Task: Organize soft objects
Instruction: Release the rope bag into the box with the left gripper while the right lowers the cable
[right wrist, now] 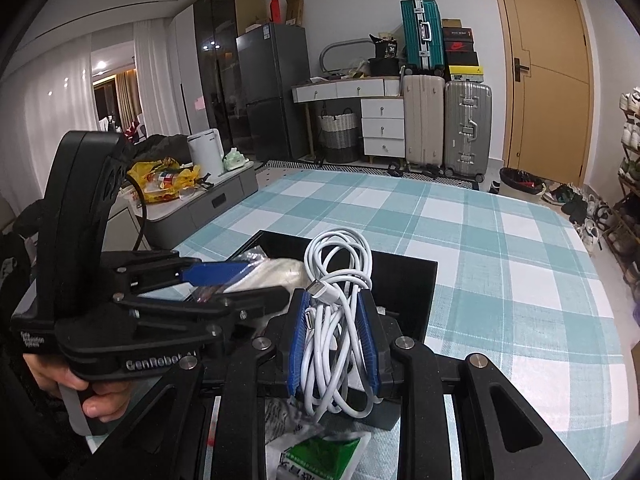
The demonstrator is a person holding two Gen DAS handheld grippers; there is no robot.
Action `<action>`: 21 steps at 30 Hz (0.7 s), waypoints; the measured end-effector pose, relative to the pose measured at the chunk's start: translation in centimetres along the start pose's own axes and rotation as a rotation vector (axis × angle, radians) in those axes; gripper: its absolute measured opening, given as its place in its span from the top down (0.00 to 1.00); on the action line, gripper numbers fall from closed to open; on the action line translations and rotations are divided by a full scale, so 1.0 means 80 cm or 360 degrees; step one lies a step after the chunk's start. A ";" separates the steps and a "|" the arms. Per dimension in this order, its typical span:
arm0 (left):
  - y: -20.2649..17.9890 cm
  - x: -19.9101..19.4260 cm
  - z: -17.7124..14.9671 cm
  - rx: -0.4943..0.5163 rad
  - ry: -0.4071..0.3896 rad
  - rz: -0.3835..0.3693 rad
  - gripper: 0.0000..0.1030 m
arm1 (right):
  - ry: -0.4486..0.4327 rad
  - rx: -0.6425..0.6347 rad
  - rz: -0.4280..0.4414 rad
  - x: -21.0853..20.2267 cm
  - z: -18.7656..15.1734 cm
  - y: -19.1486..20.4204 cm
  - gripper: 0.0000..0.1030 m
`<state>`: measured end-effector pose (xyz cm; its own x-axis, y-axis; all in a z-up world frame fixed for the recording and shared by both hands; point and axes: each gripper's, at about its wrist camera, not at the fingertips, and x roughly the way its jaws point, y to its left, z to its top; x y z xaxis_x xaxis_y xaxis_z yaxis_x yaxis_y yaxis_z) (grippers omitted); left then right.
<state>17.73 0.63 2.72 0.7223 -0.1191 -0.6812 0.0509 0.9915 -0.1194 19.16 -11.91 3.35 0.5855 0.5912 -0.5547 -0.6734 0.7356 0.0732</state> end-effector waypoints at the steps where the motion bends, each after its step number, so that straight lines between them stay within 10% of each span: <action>1: 0.000 0.002 -0.001 0.0002 0.0011 0.0001 0.57 | 0.0003 -0.0007 -0.0010 0.002 0.001 0.000 0.77; 16: -0.002 0.007 -0.006 0.0055 0.0024 -0.0010 0.54 | -0.0014 0.0004 -0.0025 0.005 0.001 -0.011 0.68; 21: -0.003 -0.003 -0.009 0.0058 0.0006 -0.0037 0.35 | -0.0040 0.0032 -0.0065 -0.016 -0.003 -0.021 0.53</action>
<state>17.07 0.36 2.39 0.7181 -0.1421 -0.6813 0.0929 0.9897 -0.1085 19.41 -13.99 3.72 0.6235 0.5686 -0.5366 -0.6399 0.7655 0.0676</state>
